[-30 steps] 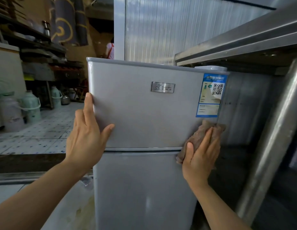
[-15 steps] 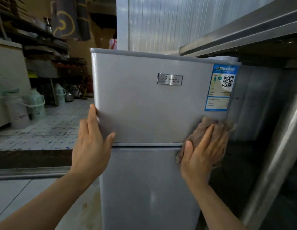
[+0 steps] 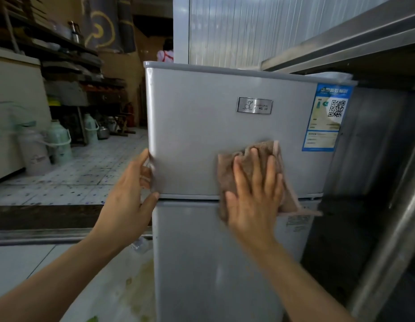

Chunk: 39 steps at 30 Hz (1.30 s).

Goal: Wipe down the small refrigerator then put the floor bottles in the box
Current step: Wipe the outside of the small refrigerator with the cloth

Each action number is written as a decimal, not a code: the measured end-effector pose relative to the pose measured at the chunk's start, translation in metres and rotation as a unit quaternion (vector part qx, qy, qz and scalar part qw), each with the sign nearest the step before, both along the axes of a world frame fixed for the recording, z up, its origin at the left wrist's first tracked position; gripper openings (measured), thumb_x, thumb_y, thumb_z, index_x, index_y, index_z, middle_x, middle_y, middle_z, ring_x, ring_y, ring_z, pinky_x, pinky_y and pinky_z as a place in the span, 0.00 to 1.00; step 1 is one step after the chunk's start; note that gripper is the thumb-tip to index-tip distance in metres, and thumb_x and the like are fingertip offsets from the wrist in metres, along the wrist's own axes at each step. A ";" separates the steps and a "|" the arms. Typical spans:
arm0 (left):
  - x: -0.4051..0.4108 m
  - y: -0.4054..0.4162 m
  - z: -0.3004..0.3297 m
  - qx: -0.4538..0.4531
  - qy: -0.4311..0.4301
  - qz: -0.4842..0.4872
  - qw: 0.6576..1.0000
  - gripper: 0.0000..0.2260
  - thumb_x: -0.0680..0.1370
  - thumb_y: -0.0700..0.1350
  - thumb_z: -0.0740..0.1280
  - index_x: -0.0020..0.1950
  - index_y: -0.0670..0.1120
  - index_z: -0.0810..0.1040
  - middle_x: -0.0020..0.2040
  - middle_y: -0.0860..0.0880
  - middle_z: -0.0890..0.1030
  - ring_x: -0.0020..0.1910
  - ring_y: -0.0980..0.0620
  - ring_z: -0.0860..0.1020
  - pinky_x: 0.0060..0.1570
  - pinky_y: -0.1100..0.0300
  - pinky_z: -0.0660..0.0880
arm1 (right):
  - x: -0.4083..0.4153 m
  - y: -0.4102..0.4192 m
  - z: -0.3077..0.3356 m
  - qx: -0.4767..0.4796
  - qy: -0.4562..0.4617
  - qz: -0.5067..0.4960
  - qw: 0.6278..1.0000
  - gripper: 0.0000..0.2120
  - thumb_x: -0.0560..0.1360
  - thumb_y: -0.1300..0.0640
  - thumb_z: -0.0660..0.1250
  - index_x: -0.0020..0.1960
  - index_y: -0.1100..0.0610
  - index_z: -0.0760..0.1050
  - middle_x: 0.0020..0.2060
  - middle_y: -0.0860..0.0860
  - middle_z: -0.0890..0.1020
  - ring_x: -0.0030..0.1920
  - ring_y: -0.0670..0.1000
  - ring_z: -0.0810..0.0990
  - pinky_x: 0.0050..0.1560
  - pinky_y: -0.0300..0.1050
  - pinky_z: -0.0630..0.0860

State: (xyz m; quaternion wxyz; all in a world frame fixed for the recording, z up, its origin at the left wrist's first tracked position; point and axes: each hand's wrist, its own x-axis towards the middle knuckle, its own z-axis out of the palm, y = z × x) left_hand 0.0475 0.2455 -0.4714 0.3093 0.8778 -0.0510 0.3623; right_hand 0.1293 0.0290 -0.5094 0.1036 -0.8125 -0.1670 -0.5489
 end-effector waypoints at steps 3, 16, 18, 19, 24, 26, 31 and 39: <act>-0.008 0.010 -0.009 0.008 0.018 -0.022 1.000 0.30 0.75 0.37 0.67 0.73 0.54 0.60 0.54 0.56 0.75 0.53 0.57 0.74 0.51 0.59 0.72 | 0.009 -0.053 -0.010 0.034 0.020 -0.022 0.999 0.31 0.78 0.47 0.51 0.77 0.46 0.43 0.77 0.51 0.49 0.76 0.60 0.48 0.73 0.65 0.49; -0.014 0.024 -0.010 -0.028 0.064 -0.064 0.996 0.32 0.74 0.34 0.66 0.68 0.64 0.62 0.54 0.67 0.74 0.54 0.75 0.70 0.47 0.79 0.67 | -0.025 0.070 -0.032 0.013 0.035 0.030 0.999 0.30 0.76 0.44 0.54 0.76 0.50 0.53 0.77 0.53 0.51 0.76 0.63 0.46 0.74 0.60 0.42; -0.016 0.031 -0.009 -0.036 0.086 -0.078 0.993 0.31 0.75 0.35 0.66 0.68 0.64 0.63 0.56 0.68 0.73 0.57 0.73 0.70 0.51 0.75 0.69 | -0.017 0.043 -0.034 -0.059 0.017 0.035 0.997 0.28 0.77 0.46 0.52 0.76 0.48 0.54 0.77 0.49 0.49 0.77 0.60 0.46 0.74 0.57 0.43; -0.016 0.034 -0.010 -0.042 0.098 -0.086 0.991 0.30 0.75 0.35 0.66 0.69 0.63 0.64 0.58 0.67 0.74 0.59 0.70 0.70 0.51 0.72 0.70 | -0.012 0.024 -0.036 -0.084 0.001 0.036 0.996 0.25 0.79 0.47 0.50 0.75 0.48 0.56 0.77 0.48 0.49 0.77 0.58 0.48 0.74 0.57 0.44; -0.017 0.038 -0.019 -0.078 0.118 -0.114 0.983 0.31 0.75 0.35 0.66 0.71 0.62 0.62 0.62 0.68 0.72 0.59 0.67 0.72 0.55 0.62 0.74 | 0.000 -0.015 -0.040 -0.020 -0.009 0.055 0.998 0.21 0.82 0.48 0.45 0.72 0.51 0.60 0.76 0.53 0.54 0.76 0.63 0.49 0.74 0.62 0.44; -0.016 0.038 -0.022 -0.107 0.126 -0.123 0.978 0.33 0.75 0.35 0.66 0.71 0.62 0.60 0.61 0.70 0.72 0.59 0.70 0.71 0.57 0.64 0.70 | -0.005 0.009 -0.040 -0.005 -0.019 0.069 0.997 0.19 0.82 0.48 0.46 0.70 0.50 0.63 0.74 0.56 0.58 0.74 0.66 0.51 0.73 0.64 0.46; -0.019 0.047 -0.032 -0.129 0.135 -0.105 0.977 0.34 0.75 0.34 0.65 0.72 0.62 0.58 0.59 0.70 0.71 0.60 0.69 0.71 0.57 0.64 0.69 | -0.012 0.068 -0.030 -0.108 -0.077 0.086 0.987 0.20 0.77 0.52 0.62 0.68 0.47 0.66 0.73 0.51 0.61 0.75 0.63 0.52 0.73 0.61 0.46; -0.028 0.063 -0.049 -0.141 0.121 -0.040 0.982 0.31 0.74 0.34 0.66 0.71 0.58 0.61 0.59 0.62 0.74 0.57 0.65 0.73 0.48 0.67 0.71 | -0.021 0.104 -0.013 -0.182 -0.098 0.077 0.975 0.26 0.75 0.51 0.67 0.72 0.50 0.66 0.75 0.50 0.59 0.75 0.60 0.53 0.73 0.61 0.45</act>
